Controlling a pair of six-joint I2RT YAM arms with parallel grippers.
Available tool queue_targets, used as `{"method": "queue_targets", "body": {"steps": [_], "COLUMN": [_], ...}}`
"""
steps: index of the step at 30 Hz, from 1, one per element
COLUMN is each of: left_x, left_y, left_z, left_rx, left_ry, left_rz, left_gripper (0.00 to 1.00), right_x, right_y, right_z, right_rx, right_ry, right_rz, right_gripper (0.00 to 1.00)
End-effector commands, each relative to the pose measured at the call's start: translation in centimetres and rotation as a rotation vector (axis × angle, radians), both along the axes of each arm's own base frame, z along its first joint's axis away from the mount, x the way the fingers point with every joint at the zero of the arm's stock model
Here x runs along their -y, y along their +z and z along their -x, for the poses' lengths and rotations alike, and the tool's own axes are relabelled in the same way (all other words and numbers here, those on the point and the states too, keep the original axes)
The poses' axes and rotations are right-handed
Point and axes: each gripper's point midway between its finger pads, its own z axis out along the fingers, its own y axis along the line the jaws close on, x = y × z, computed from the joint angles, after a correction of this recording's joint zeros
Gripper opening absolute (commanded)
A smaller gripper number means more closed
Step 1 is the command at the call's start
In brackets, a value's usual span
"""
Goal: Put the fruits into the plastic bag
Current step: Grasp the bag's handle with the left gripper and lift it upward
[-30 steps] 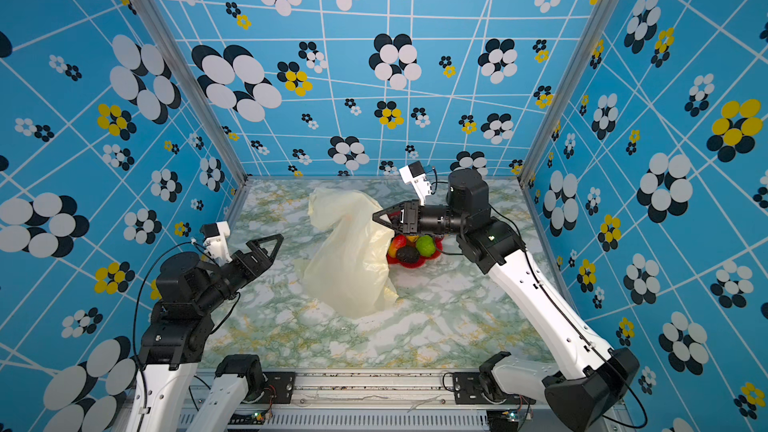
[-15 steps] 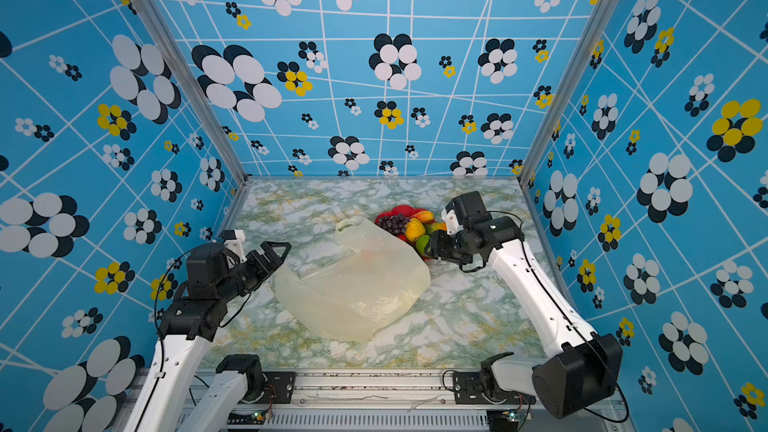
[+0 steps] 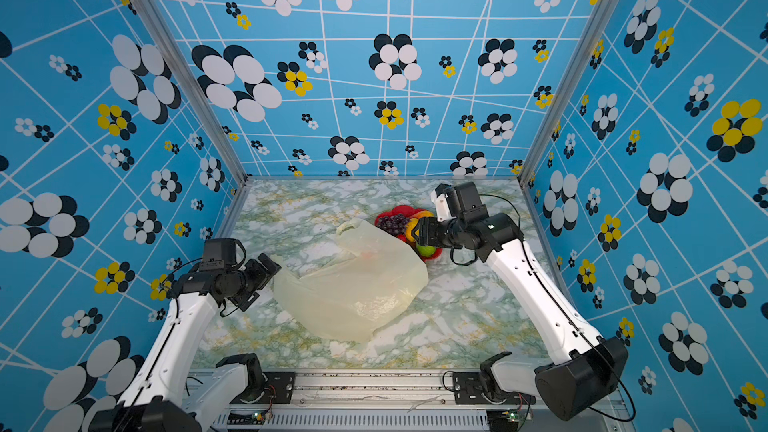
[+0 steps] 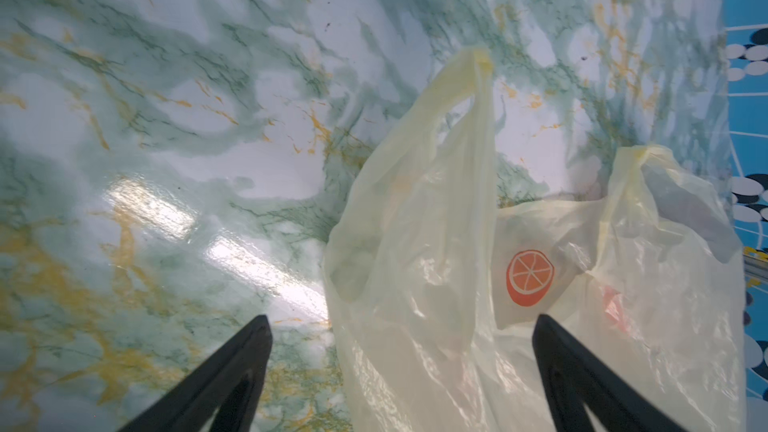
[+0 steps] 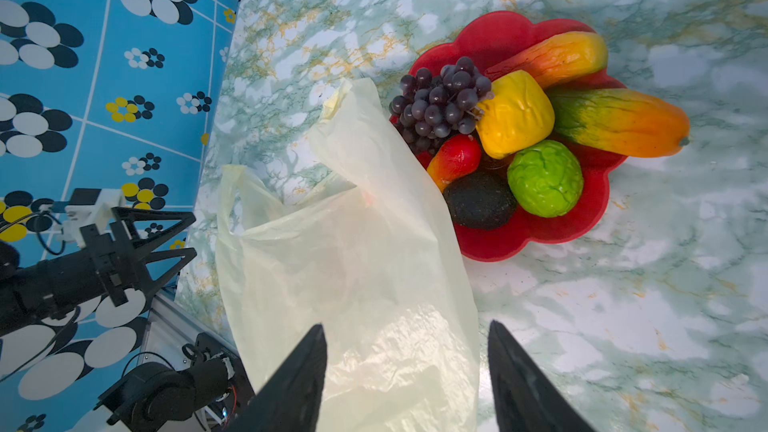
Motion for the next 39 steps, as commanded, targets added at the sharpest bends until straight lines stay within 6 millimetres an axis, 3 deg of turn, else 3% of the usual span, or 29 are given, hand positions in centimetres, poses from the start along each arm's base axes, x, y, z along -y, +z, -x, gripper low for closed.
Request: {"method": "queue_targets", "body": {"steps": [1, 7, 15, 17, 19, 22, 25, 27, 31, 34, 39], "left_x": [-0.7, -1.5, -1.5, -1.4, -1.3, -1.1, -1.0, -0.5, 0.5, 0.8, 4.1], "left_y": [0.2, -2.2, -5.1, -5.8, -5.9, -4.5, -1.0, 2.6, 12.4, 20.0, 31.5], "left_z": [-2.2, -5.9, -9.3, -9.7, -10.1, -10.6, -11.2, -11.8, -12.1, -10.8, -8.2], "left_rx": [0.006, -0.076, -0.126, -0.142, -0.143, -0.094, 0.003, 0.116, 0.387, 0.55, 0.911], "left_ry": [-0.007, -0.035, -0.069, -0.083, -0.095, -0.116, -0.14, -0.159, -0.184, -0.205, -0.299], "left_rz": [-0.006, 0.005, 0.048, 0.06, 0.07, 0.07, 0.05, 0.053, 0.039, -0.085, -0.13], "left_gripper": [0.99, 0.98, 0.73, 0.57, 0.3, 0.0, 0.0, 0.0, 0.0, 0.0, 0.0], "right_x": [-0.3, 0.1, -0.2, -0.3, -0.4, -0.6, -0.9, -1.2, -2.1, -3.2, -5.1], "right_y": [-0.3, -1.3, -1.2, -0.9, -0.6, 0.1, 0.6, 0.8, 2.6, 5.0, 8.2], "right_z": [0.3, 0.7, 0.4, 0.3, 0.2, 0.1, 0.1, 0.0, -0.2, -0.1, 0.6], "right_rx": [0.014, 0.008, 0.018, 0.022, 0.027, 0.039, 0.042, 0.037, 0.051, 0.091, 0.126], "right_ry": [0.012, 0.016, 0.016, 0.014, 0.012, 0.009, 0.01, 0.014, 0.02, 0.032, 0.079], "right_rz": [-0.014, 0.004, -0.01, -0.017, -0.025, -0.049, -0.073, -0.086, -0.118, -0.16, -0.233], "right_gripper": [0.64, 0.64, 0.64, 0.64, 0.64, 0.64, 0.63, 0.64, 0.63, 0.64, 0.64]}}
